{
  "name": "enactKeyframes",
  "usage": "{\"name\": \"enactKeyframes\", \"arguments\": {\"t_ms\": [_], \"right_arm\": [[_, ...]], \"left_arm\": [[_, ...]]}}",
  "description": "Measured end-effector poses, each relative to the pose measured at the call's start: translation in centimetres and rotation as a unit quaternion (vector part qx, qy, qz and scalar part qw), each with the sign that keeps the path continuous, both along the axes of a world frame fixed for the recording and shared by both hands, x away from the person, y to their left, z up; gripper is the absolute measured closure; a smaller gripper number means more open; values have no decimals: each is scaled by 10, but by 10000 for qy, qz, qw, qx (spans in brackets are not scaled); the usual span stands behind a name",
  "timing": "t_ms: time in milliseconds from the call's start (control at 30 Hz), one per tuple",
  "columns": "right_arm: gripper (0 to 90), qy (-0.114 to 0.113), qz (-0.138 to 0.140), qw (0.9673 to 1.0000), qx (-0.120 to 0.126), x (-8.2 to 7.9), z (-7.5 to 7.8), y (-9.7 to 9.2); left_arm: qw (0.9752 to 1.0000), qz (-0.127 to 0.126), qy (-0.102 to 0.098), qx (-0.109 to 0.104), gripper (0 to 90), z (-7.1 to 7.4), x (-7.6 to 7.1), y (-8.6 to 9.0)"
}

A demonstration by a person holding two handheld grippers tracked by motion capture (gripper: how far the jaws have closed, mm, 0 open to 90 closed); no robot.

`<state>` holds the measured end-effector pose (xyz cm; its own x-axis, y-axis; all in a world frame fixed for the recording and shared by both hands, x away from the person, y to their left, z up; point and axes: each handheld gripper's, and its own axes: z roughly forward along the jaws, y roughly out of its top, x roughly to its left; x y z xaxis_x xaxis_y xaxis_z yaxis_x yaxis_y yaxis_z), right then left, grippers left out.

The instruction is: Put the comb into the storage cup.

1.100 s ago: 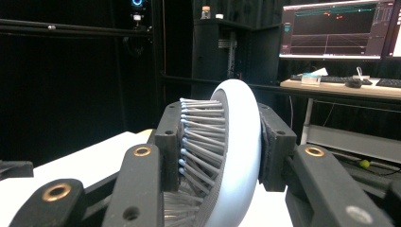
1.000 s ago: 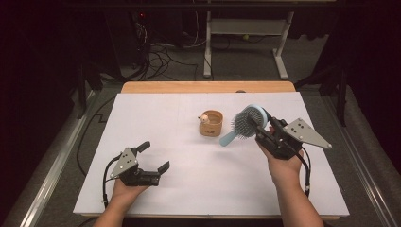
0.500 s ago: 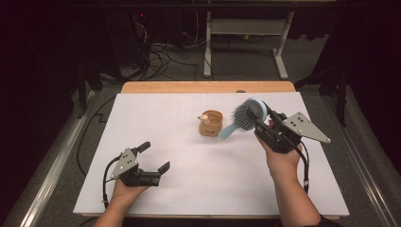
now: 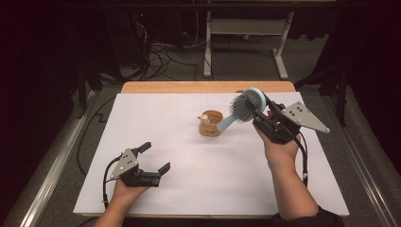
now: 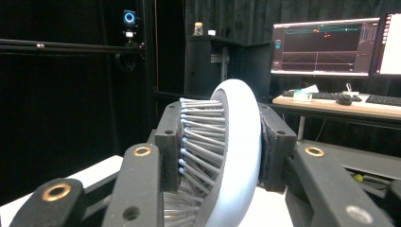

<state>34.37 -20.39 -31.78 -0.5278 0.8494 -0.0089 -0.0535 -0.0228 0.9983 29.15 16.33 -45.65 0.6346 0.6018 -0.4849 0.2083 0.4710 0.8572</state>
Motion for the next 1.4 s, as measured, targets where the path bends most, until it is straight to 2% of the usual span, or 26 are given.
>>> {"name": "enactKeyframes", "arguments": {"t_ms": [600,1067,1400], "right_arm": [[612,-22,-50,10000,-47,26,10,18],[611,129,-133,9997,-134,47,2,26],[610,188,-123,9996,-194,56,0,35]], "left_arm": [[9999,34,-8,-130,3,1,0,6],[10000,-34,-10,-87,3,0,-1,3],[10000,-83,-7,-53,3,-1,-2,1]]}}
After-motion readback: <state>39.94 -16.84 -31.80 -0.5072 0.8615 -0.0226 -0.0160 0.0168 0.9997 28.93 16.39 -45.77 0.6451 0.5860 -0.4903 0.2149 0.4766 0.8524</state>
